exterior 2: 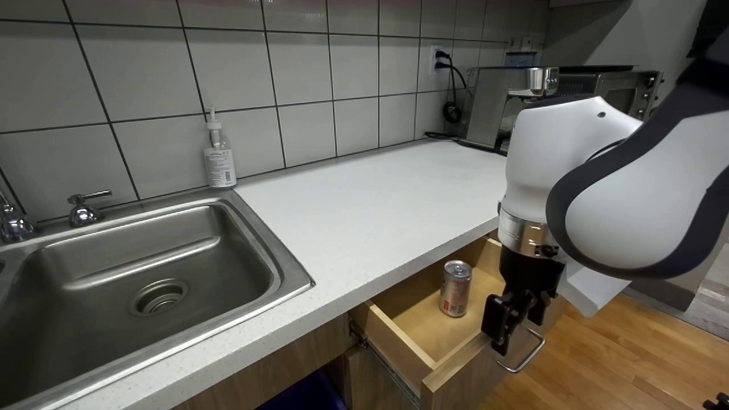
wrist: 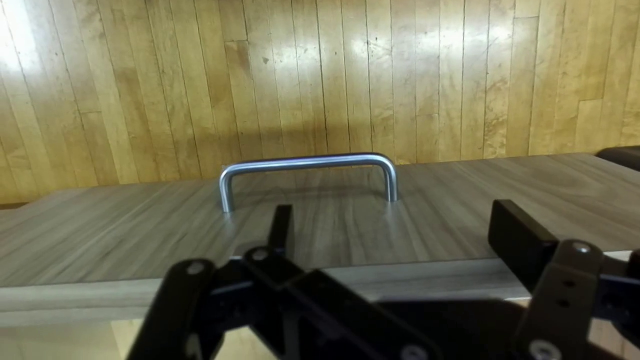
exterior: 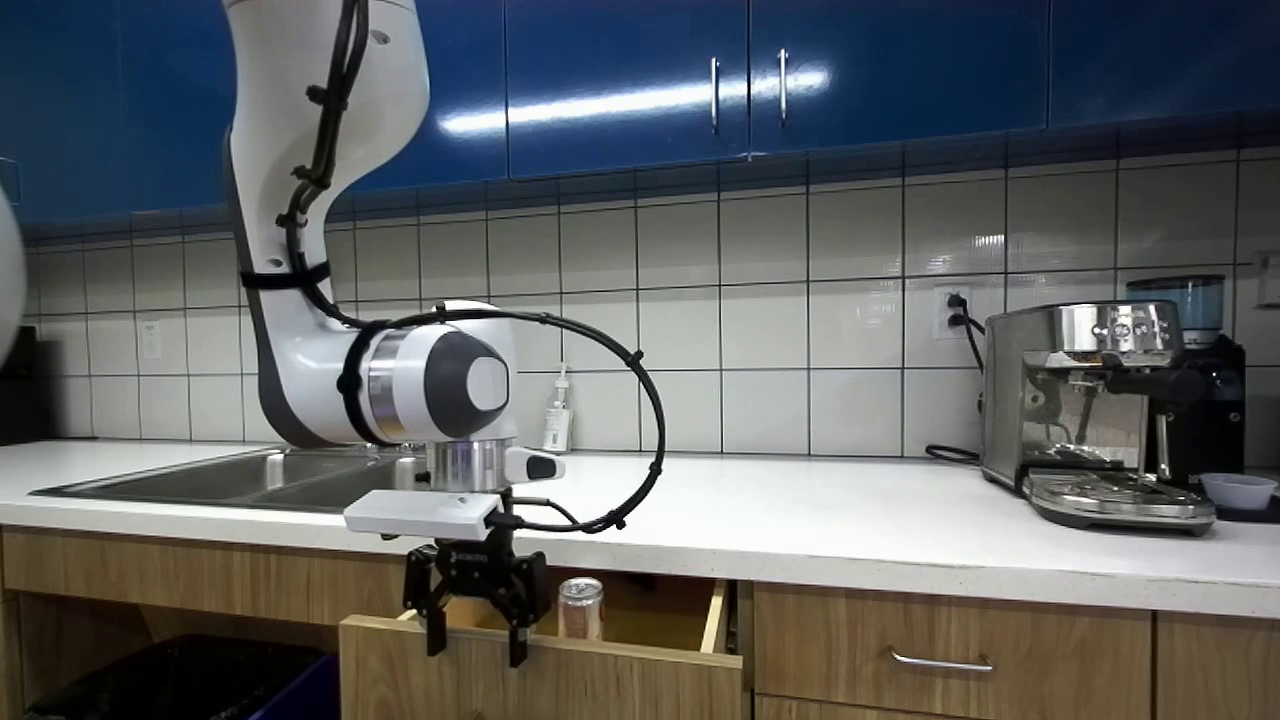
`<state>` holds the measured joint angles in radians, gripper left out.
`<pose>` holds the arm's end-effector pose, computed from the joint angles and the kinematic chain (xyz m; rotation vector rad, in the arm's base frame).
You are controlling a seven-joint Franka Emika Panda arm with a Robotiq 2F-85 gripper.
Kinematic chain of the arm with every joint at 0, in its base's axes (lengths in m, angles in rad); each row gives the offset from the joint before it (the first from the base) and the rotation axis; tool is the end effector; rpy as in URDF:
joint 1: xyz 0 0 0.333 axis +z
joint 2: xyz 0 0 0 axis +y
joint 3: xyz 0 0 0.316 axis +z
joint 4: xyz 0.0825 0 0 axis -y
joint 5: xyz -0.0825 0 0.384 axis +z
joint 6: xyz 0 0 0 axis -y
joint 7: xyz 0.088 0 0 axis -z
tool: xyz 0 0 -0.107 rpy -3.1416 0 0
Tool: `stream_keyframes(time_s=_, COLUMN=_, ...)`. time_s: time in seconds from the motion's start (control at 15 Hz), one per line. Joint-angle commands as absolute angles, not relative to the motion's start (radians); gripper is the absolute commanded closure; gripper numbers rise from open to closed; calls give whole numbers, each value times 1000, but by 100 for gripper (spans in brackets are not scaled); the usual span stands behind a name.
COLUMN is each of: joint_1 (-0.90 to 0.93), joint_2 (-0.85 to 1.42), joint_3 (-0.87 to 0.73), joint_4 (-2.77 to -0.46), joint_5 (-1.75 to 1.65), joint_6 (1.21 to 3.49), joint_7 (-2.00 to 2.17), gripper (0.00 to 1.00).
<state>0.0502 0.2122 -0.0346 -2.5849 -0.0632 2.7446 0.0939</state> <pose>0.4367 0.0085 0.1795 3.1074 -0.0292 -0.0790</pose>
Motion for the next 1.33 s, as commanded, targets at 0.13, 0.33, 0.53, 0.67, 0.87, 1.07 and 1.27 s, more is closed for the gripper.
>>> stream_keyframes(time_s=0.13, joint_1=51, joint_2=224, joint_3=-55, joint_4=-2560, joint_5=-105, joint_6=2761, joint_7=116, gripper=0)
stream_keyframes(time_s=0.33, joint_1=49, joint_2=225, joint_3=-57, joint_4=-2555, joint_5=-104, joint_6=2764, joint_7=114, gripper=0)
stream_keyframes(time_s=0.53, joint_1=47, joint_2=231, joint_3=-61, joint_4=-2547, joint_5=-103, joint_6=2766, joint_7=115, gripper=0)
stream_keyframes(time_s=0.67, joint_1=47, joint_2=236, joint_3=-63, joint_4=-2540, joint_5=-103, joint_6=2767, joint_7=115, gripper=0)
stream_keyframes(time_s=0.87, joint_1=47, joint_2=246, joint_3=-67, joint_4=-2528, joint_5=-103, joint_6=2766, joint_7=116, gripper=0)
stream_keyframes(time_s=1.07, joint_1=46, joint_2=256, joint_3=-71, joint_4=-2517, joint_5=-101, joint_6=2766, joint_7=115, gripper=0)
stream_keyframes(time_s=1.27, joint_1=47, joint_2=266, joint_3=-80, joint_4=-2506, joint_5=-104, joint_6=2766, joint_7=119, gripper=0)
